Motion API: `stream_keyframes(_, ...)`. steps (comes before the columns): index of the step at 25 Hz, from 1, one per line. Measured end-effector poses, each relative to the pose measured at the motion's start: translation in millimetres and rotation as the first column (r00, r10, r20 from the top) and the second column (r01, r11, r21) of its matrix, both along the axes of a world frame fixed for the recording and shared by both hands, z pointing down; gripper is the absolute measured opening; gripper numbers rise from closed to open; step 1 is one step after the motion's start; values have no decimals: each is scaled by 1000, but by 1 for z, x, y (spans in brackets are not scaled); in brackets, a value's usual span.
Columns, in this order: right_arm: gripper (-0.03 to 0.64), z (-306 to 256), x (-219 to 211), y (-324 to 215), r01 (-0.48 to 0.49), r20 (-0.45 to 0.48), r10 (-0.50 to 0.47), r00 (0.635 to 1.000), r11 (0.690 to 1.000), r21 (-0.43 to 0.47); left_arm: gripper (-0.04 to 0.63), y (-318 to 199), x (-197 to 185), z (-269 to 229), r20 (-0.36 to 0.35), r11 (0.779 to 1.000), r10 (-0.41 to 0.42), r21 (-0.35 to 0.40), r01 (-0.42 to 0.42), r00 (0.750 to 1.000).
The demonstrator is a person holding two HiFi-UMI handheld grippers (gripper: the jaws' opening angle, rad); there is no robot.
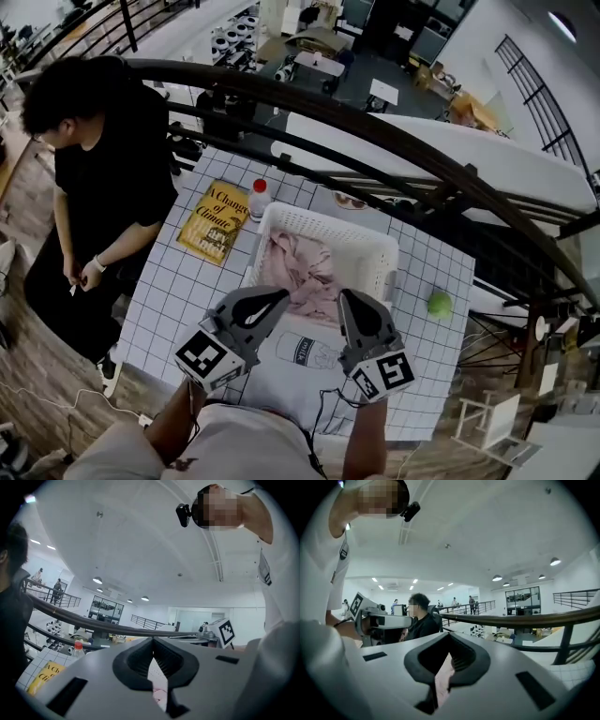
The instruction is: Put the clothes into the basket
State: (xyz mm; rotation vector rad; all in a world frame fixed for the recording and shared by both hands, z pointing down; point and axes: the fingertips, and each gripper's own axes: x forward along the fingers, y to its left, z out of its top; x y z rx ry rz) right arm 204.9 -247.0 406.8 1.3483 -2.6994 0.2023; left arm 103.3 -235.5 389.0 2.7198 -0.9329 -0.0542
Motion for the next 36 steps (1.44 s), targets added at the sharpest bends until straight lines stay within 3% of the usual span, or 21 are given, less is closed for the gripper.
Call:
stream_keyframes(6,18,-16,1,57,-89,77,86,993,995,35,5,30,-4,-13,1,1000,19,17,-19,1000)
stream_keyframes(14,17,-12,-23,97,-67,78,65,995,997,29,5,64,-6,-11,1,1000,28,1,-28,1000)
stream_keyframes(36,17,-17,-35,110,-43,26,42,999,997,63,5,80,-14,-16,19,1000,22,21,-22,1000)
